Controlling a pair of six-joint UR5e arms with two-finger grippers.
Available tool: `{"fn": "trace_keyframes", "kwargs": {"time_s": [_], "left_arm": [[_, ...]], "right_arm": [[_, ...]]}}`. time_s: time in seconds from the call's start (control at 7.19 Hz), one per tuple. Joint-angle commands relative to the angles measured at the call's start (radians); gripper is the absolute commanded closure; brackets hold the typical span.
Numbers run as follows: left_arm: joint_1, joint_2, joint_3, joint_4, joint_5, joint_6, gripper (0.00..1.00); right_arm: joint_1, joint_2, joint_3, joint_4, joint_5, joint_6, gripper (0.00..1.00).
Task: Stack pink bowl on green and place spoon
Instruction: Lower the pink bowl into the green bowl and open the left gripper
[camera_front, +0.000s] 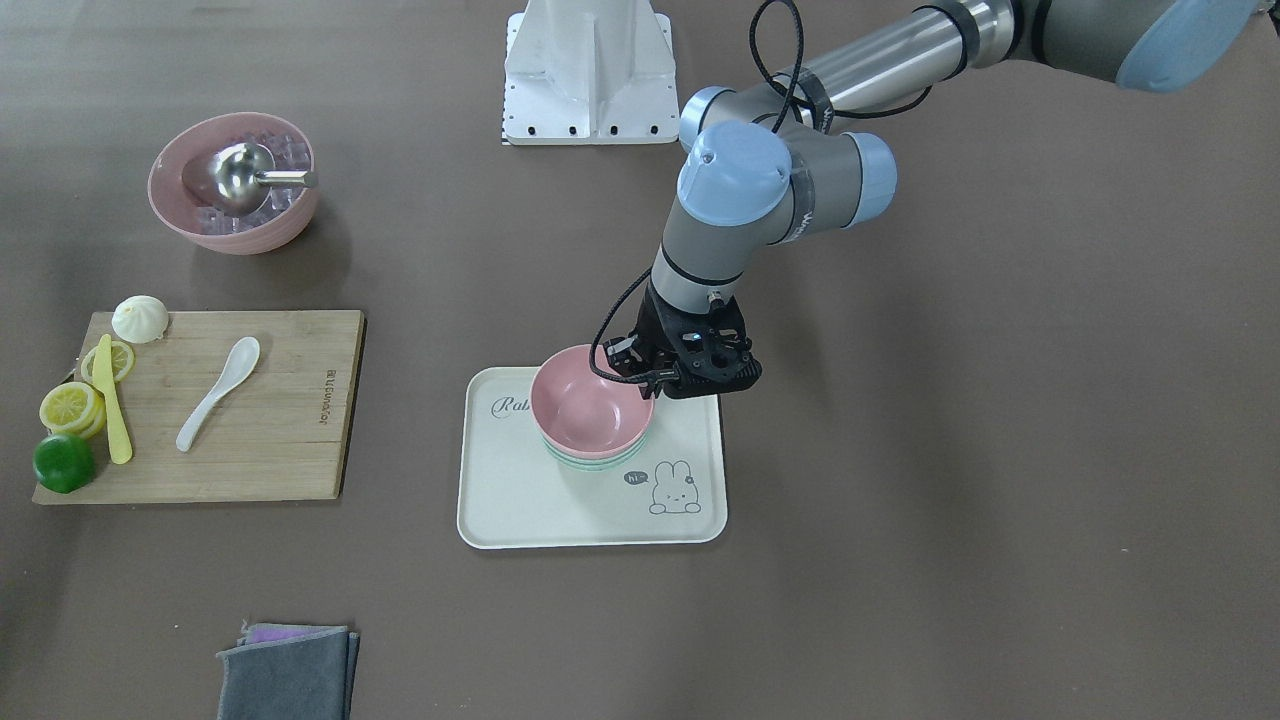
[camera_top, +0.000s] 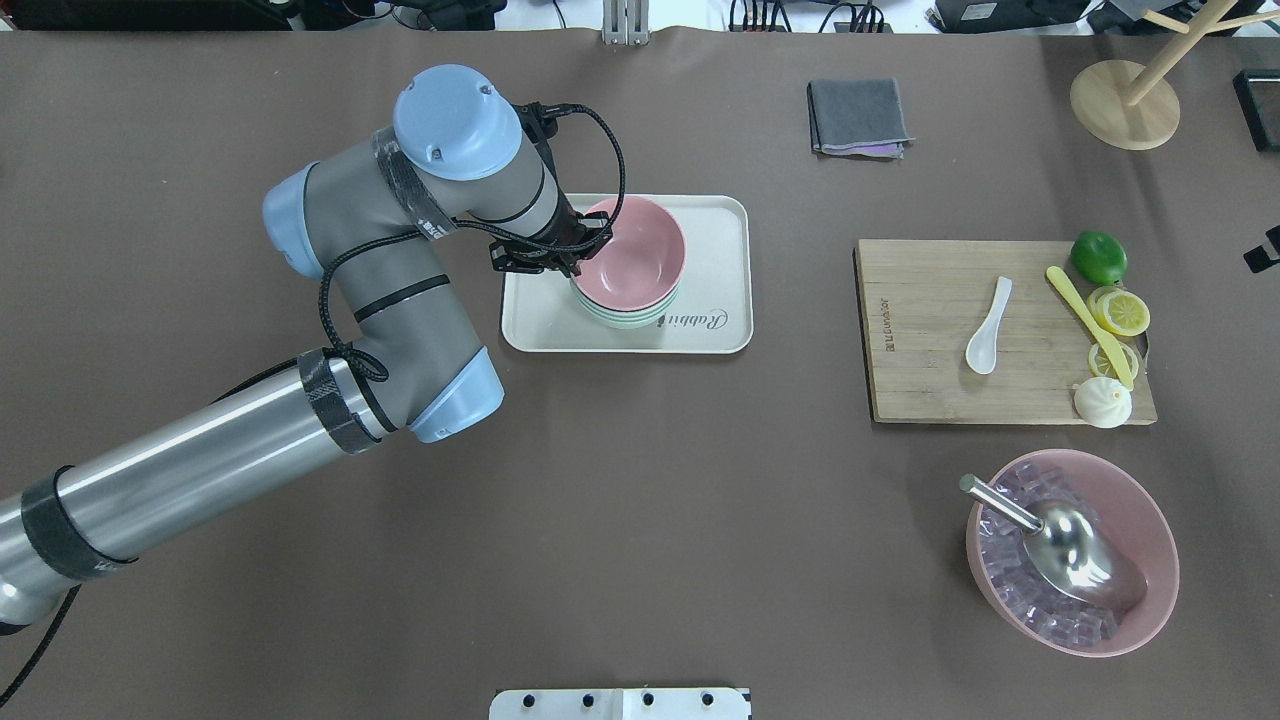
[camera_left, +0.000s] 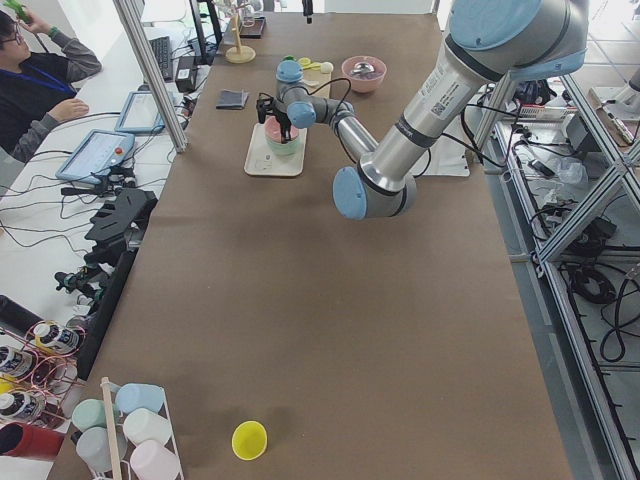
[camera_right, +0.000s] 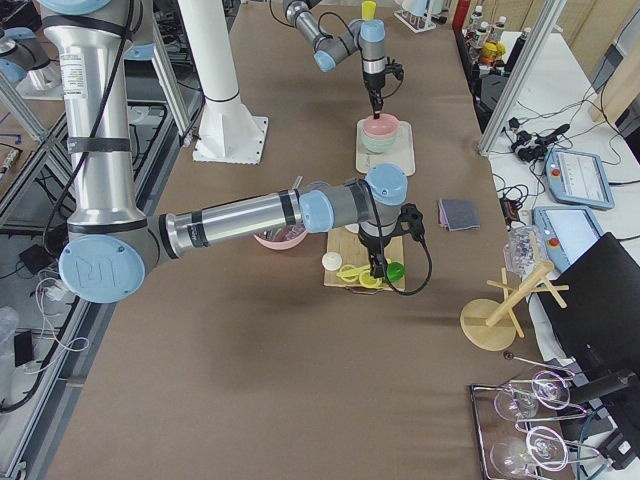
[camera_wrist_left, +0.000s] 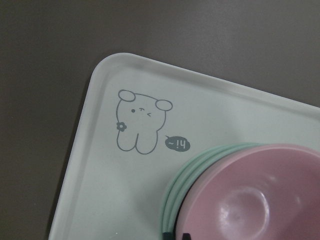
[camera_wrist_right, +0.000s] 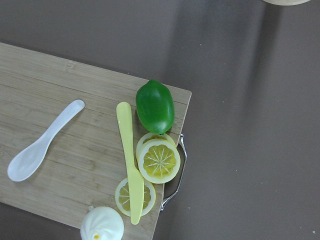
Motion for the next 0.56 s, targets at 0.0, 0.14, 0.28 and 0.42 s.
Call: {"fn": "trace_keyframes", "kwargs": {"time_s": [0.0, 0.14, 0.28, 0.42], "left_arm": [[0.002, 0.001, -0.001, -0.003, 0.001, 0.009, 0.02], [0.002, 0.003, -0.005, -0.004, 0.001, 0.009, 0.02], [-0.001, 0.004, -0.013, -0.003, -0.001, 0.011, 0.02], [-0.019, 0.007, -0.025, 0.0, -0.013, 0.038, 0.02]], "right_arm": [[0.0, 0.0, -0.002, 0.0, 0.0, 0.0, 0.0], [0.0, 0.0, -0.002, 0.0, -0.002, 0.0, 0.0], [0.0, 0.006, 0.0, 0.0, -0.002, 0.0, 0.0], [-0.002, 0.009, 0.0, 0.0, -0.002, 0.0, 0.0]]}}
